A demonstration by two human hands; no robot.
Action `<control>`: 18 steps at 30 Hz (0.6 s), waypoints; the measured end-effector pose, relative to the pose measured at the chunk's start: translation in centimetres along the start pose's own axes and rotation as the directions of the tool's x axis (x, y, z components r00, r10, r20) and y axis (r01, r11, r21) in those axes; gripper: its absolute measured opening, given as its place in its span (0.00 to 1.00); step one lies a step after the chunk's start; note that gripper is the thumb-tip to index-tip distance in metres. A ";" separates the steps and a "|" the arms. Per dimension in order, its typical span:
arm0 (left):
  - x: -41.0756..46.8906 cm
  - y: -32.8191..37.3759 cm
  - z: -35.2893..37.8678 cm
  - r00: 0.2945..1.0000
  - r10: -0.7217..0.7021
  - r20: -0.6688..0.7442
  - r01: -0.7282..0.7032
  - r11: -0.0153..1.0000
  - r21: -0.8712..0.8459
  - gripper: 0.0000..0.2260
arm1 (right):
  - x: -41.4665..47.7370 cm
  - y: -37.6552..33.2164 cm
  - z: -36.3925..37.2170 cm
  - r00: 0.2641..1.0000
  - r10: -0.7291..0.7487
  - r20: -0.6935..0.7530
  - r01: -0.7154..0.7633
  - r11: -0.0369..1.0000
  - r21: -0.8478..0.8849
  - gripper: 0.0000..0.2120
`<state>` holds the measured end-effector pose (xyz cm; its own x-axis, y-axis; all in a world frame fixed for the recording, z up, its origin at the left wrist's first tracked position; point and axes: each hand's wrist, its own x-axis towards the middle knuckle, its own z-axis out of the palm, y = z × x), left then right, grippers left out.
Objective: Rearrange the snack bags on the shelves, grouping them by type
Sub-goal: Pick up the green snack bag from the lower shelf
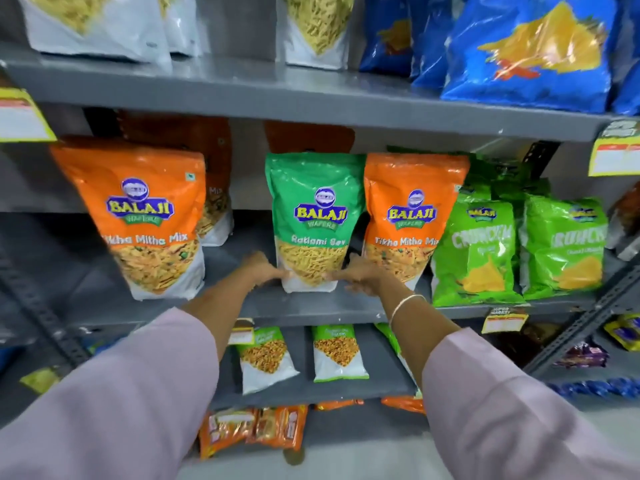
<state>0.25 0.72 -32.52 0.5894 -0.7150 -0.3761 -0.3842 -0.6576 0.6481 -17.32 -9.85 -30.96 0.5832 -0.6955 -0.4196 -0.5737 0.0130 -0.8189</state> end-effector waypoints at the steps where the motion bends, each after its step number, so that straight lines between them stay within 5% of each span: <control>1: 0.4 -0.1 0.1 0.997 0.050 -0.063 -0.052 0.998 -0.023 0.33 | 0.6 0.1 0.5 0.999 -0.028 -0.029 0.029 0.999 0.036 0.43; 4: 1.1 0.1 0.5 0.988 0.135 -0.070 -0.149 0.946 -0.288 0.42 | 1.8 0.4 1.6 0.979 -0.164 -0.119 0.183 0.968 0.172 0.35; 6: 1.8 0.4 0.8 0.984 0.176 -0.043 -0.178 0.908 -0.379 0.36 | 2.6 0.7 1.8 0.957 -0.254 -0.140 0.283 0.923 0.261 0.31; 9: 1.9 0.8 1.4 0.970 0.238 -0.042 -0.234 0.884 -0.404 0.28 | 3.4 1.0 1.7 0.941 -0.302 -0.155 0.336 0.890 0.308 0.30; 18: 0.3 -0.4 0.4 0.955 0.236 -0.177 -0.289 0.870 -0.400 0.25 | 2.8 0.5 2.7 0.940 -0.302 -0.158 0.338 0.883 0.327 0.39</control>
<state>0.29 0.69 -33.15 0.5983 -0.7963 -0.0890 -0.2205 -0.2704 0.9372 -14.41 -9.81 -33.64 0.6304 -0.7716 -0.0854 -0.1212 0.0108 -0.9926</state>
